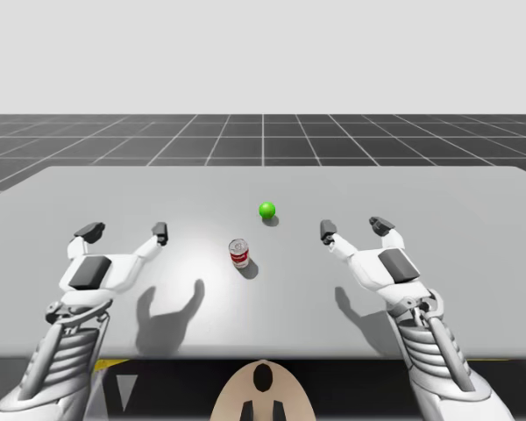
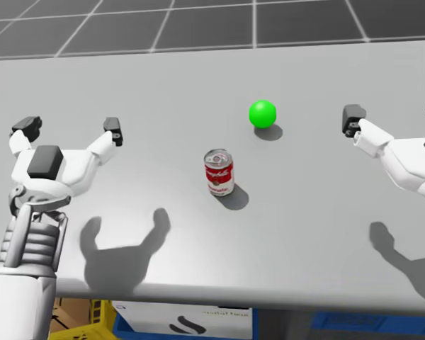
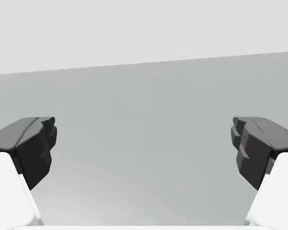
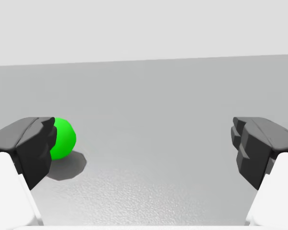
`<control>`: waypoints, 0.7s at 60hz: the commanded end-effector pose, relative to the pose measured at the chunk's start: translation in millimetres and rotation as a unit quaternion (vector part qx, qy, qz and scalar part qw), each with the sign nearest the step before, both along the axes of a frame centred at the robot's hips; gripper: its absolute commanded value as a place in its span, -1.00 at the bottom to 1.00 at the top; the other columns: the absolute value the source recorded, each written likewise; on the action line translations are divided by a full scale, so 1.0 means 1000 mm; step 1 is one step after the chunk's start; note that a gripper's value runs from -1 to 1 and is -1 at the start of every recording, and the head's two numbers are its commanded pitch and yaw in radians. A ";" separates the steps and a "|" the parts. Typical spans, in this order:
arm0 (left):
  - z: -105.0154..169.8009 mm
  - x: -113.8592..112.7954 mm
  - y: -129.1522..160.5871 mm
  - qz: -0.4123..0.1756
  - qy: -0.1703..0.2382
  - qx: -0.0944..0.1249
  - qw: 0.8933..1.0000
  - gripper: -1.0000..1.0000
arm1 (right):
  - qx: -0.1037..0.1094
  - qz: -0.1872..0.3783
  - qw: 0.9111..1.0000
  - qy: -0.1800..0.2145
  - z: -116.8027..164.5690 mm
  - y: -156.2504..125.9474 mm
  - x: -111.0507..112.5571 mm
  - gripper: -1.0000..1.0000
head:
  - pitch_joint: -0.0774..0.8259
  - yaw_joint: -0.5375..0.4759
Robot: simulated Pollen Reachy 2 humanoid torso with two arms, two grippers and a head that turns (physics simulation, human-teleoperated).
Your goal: Watch the red light. When it turns green, pick up the object.
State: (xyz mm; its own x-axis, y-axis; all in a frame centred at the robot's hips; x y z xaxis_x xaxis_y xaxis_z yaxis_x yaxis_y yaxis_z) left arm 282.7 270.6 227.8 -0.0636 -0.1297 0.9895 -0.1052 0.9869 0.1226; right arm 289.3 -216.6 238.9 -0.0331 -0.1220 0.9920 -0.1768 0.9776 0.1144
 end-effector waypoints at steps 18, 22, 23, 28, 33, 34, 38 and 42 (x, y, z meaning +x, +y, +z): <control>-0.004 -0.022 -0.036 -0.276 0.140 -0.020 0.951 -1.00 | 0.008 0.001 1.000 0.005 -0.003 0.007 -0.001 -1.00 | 0.61 0.31; -0.013 -0.020 -0.040 -0.303 0.155 -0.015 0.940 -1.00 | 0.007 0.001 1.000 0.005 -0.004 0.007 0.000 -1.00 | 0.61 0.31; -0.015 -0.019 -0.041 -0.311 0.159 -0.014 0.937 -1.00 | 0.007 0.001 1.000 0.005 -0.004 0.007 0.000 -1.00 | 0.61 0.31; -0.025 -0.017 -0.048 -0.333 0.170 -0.005 0.928 -1.00 | 0.005 0.000 1.000 0.005 -0.005 0.007 0.000 -1.00 | 0.61 0.31; -0.035 -0.012 -0.057 -0.351 0.180 0.002 0.919 -1.00 | 0.004 0.000 1.000 0.004 -0.005 0.007 0.000 -1.00 | 0.60 0.31; -0.035 -0.011 -0.058 -0.353 0.182 0.002 0.918 -1.00 | 0.004 0.000 1.000 0.004 -0.005 0.007 0.000 -1.00 | 0.60 0.31; -0.039 -0.005 -0.067 -0.360 0.189 0.002 0.913 -1.00 | 0.002 -0.001 1.000 0.002 -0.005 0.007 0.000 -1.00 | 0.60 0.31; -0.042 0.005 -0.080 -0.371 0.196 0.000 0.908 -1.00 | 0.002 -0.001 1.000 0.001 -0.005 0.007 0.000 -1.00 | 0.60 0.31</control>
State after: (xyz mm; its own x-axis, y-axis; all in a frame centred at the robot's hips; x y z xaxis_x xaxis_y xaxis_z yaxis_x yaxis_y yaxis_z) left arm 274.7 210.4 194.4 0.2038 -0.1773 0.9628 0.5841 0.8113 0.0257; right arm 289.7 -213.3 235.7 -0.0312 -0.1092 0.9935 -0.1744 0.9794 0.1022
